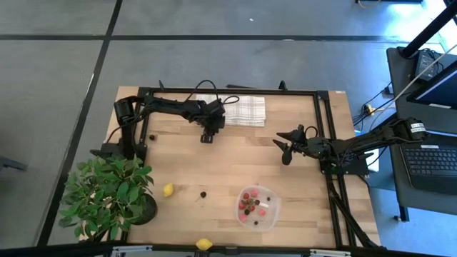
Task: Pick and placing Produce into tupperware
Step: Put the dark purple blackberry into the transparent bin
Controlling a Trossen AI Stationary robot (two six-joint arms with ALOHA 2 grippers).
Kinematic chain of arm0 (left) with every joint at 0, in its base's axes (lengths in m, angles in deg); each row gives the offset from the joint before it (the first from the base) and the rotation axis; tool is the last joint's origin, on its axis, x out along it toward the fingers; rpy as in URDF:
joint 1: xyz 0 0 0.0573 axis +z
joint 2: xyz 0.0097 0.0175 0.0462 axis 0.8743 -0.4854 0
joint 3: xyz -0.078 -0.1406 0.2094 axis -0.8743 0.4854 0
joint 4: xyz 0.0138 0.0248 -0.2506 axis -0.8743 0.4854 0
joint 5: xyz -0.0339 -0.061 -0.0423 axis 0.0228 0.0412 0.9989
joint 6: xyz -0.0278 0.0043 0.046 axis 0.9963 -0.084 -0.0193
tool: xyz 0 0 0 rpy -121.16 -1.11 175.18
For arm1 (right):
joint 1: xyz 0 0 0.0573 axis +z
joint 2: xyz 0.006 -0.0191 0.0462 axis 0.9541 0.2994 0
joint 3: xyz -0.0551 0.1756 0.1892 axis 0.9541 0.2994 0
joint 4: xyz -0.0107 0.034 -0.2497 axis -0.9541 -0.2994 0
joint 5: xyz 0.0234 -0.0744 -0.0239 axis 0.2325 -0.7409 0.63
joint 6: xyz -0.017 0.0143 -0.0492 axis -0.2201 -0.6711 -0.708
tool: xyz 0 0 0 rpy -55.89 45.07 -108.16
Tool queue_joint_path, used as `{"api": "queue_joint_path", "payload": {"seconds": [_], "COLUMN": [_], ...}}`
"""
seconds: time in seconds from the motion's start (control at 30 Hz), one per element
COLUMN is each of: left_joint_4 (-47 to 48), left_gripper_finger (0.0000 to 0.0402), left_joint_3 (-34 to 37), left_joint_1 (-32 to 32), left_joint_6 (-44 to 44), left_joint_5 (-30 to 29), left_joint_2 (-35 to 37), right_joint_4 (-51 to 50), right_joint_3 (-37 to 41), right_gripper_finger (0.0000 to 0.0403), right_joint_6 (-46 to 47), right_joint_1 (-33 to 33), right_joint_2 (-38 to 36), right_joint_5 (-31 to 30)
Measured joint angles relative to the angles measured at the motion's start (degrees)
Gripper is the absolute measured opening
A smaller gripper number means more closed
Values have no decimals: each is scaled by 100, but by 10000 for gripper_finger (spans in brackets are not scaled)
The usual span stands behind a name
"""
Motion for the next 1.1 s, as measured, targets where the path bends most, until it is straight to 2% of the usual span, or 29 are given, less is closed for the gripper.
{"api": "queue_joint_path", "payload": {"seconds": [0.23,0.63,1.1], "left_joint_4": [51,78,72], "left_gripper_finger": [154,94,94], "left_joint_3": [1,12,50], "left_joint_1": [0,-4,-72], "left_joint_6": [4,2,10], "left_joint_5": [-117,-133,-39], "left_joint_2": [-11,-11,224], "right_joint_4": [-1,0,2], "right_joint_3": [0,0,0], "right_gripper_finger": [182,182,182], "right_joint_6": [-11,-13,0], "right_joint_1": [0,0,0], "right_joint_2": [0,0,0], "right_joint_5": [0,0,2]}}
